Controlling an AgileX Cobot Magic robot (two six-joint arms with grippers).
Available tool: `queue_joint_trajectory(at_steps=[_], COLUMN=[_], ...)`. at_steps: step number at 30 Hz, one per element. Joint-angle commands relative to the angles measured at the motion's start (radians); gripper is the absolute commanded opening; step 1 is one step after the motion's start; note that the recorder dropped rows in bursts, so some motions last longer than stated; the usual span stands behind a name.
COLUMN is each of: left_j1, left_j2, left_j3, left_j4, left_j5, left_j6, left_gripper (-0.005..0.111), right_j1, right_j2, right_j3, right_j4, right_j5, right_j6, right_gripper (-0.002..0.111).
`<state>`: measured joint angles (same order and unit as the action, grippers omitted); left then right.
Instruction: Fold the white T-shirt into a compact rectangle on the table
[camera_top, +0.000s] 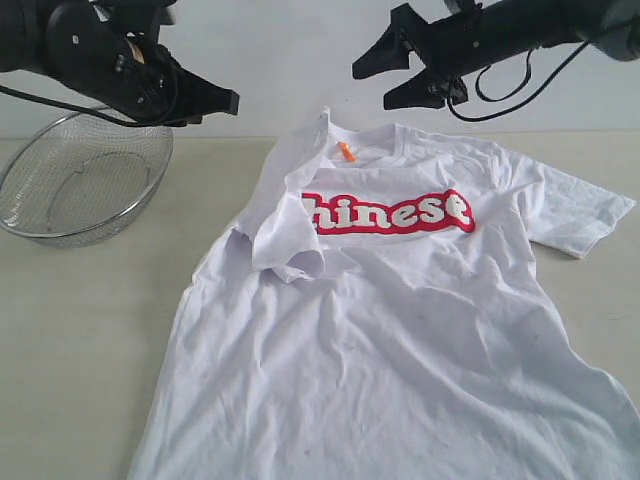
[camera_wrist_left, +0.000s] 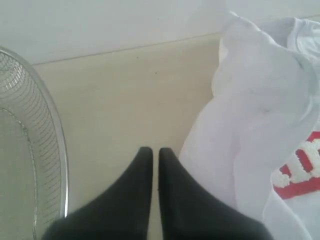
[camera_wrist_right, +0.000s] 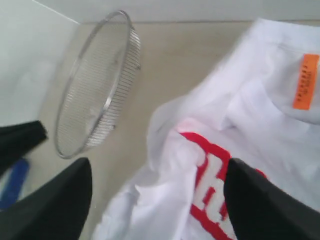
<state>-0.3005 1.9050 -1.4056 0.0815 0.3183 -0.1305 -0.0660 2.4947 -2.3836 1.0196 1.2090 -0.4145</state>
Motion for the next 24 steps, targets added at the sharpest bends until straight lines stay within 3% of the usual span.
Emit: queue_joint_trajectory(at_steps=[1,17,24], left_j1=[0.000,0.012,0.012], left_j2=[-0.042,-0.219,-0.274], left_j3=[0.009,0.244,0.316], left_j4=[0.024,0.043,0.043], left_j5=[0.026,-0.041,-0.041], left_j6=[0.007,0.005,-0.005], left_gripper=[0.004,0.004,0.004], right_j1=[0.055,0.136,0.166], right_j2=[-0.082,-0.134,-0.134], right_j3=[0.083,0.465,0.511], right_j4=[-0.130,-0.178,-0.218], right_j5=[0.012,0.012,0.012], right_j6=[-0.026,-0.446,-0.466], right_gripper=[0.066,0.066,0.047])
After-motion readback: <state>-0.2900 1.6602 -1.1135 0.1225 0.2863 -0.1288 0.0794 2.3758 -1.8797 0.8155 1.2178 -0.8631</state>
